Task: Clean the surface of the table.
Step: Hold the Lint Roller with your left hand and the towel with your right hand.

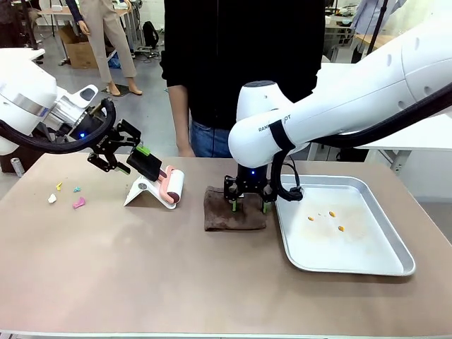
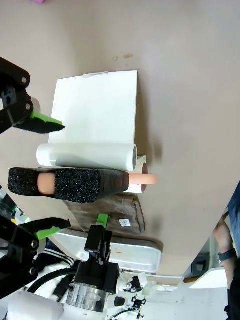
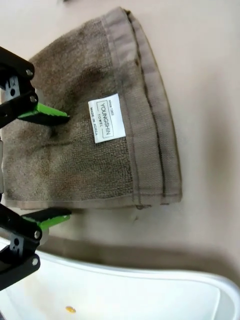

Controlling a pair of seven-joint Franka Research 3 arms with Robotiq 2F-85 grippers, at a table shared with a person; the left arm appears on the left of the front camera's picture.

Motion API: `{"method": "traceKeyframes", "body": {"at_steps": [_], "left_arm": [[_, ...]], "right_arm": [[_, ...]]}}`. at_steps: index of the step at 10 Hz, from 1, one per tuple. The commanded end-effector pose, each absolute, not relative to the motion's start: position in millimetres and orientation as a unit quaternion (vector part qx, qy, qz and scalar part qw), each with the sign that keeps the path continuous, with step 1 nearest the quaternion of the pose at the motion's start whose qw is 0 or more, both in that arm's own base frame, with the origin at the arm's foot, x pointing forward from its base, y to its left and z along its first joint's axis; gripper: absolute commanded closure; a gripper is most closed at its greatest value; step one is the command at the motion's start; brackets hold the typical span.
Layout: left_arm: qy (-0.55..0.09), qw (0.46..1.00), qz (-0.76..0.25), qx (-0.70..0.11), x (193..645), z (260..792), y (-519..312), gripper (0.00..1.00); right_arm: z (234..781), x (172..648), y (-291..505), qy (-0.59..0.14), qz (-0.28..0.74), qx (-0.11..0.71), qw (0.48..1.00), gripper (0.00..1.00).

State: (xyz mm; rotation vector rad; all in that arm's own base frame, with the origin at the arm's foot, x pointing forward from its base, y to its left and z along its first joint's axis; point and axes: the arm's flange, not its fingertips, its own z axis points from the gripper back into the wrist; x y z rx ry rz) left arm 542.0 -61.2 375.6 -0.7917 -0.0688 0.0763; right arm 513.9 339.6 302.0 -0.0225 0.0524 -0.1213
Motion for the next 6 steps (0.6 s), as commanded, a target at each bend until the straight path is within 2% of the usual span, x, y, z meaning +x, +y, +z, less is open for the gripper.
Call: {"method": "traceKeyframes", "body": {"at_steps": [1, 2, 3, 5, 6], "left_arm": [[-0.04, 0.916, 0.025, -0.399, 540.6, 375.2, -56.9, 1.0], [-0.04, 0.916, 0.026, -0.399, 540.8, 375.2, -56.9, 0.66], [-0.04, 0.916, 0.025, -0.399, 540.9, 375.2, -56.8, 1.0], [-0.041, 0.916, 0.025, -0.399, 540.7, 375.0, -56.3, 1.0], [-0.043, 0.916, 0.026, -0.398, 540.8, 375.3, -56.2, 1.0]], "right_arm": [[298.5, 517.0, 333.1, 0.043, -0.056, 0.029, 0.997, 1.0], [295.8, 517.4, 332.3, 0.047, -0.057, 0.032, 0.997, 0.65], [291.9, 518.6, 331.5, 0.047, -0.064, 0.029, 0.996, 1.0], [289.7, 518.2, 332.1, 0.045, -0.064, 0.026, 0.997, 0.97], [290.7, 518.2, 331.8, 0.041, -0.065, 0.029, 0.997, 1.0]]}}
